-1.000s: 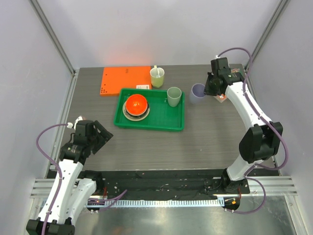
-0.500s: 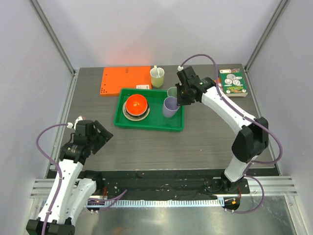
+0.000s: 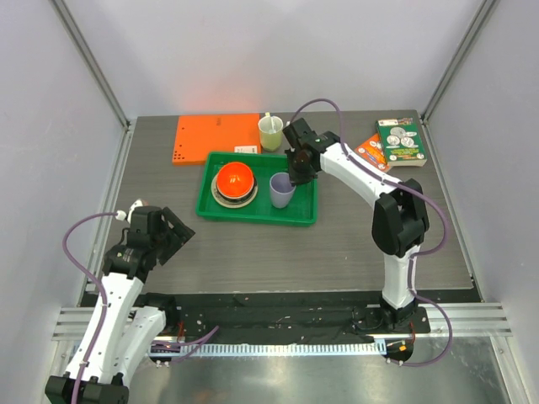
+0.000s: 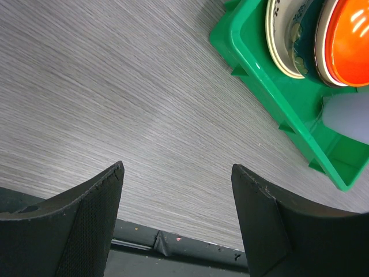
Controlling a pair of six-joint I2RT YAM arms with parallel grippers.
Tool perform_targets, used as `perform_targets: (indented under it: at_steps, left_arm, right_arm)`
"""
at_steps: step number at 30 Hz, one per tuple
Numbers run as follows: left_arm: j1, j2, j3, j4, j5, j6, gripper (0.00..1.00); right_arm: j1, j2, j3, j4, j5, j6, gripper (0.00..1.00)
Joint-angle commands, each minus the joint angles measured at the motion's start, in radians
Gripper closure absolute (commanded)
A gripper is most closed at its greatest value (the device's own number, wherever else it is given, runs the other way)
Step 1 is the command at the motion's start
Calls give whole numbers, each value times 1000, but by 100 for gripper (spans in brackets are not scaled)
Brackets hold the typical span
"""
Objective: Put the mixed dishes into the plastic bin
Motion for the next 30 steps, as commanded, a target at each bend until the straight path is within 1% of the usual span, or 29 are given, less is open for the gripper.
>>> perform_targets:
  at_steps: [1, 4, 7, 12, 16, 19, 21, 22, 25, 26, 27, 30]
  left_arm:
    - [5, -1, 1, 36, 4, 17, 25]
    - [5, 0, 0, 36, 5, 17, 25]
    - [5, 0, 0, 37, 2, 17, 25]
    - [3, -4, 0, 36, 4, 17, 25]
    - [5, -6, 0, 36, 4, 15, 25]
    - [5, -4, 1, 36, -12, 14, 25]
    - [5, 9, 20, 42, -51, 21, 23]
    - [5, 20, 32, 51, -67, 26, 22]
    - [5, 95, 77, 91, -81, 54, 21]
    - [5, 121, 96, 118, -75, 60, 22]
    - [3, 184, 104, 132, -62, 61, 22]
    - [5, 270, 118, 197, -18, 46, 22]
  right_arm:
    - [15, 6, 69, 18, 36, 8, 99]
    - [16, 21, 81, 12, 41, 5, 99]
    - [16, 29, 88, 12, 39, 7, 96]
    - [25, 38, 104, 12, 29, 11, 84]
    - [30, 38, 106, 13, 15, 14, 68]
    - [30, 26, 100, 12, -5, 18, 64]
    - [30, -4, 89, 13, -31, 21, 61]
    - [32, -16, 85, 10, -37, 24, 58]
    - [36, -79, 51, 13, -56, 37, 57]
    - [39, -99, 31, 13, -59, 47, 56]
    - [41, -134, 20, 13, -59, 50, 56]
    - [42, -191, -27, 15, -57, 73, 53]
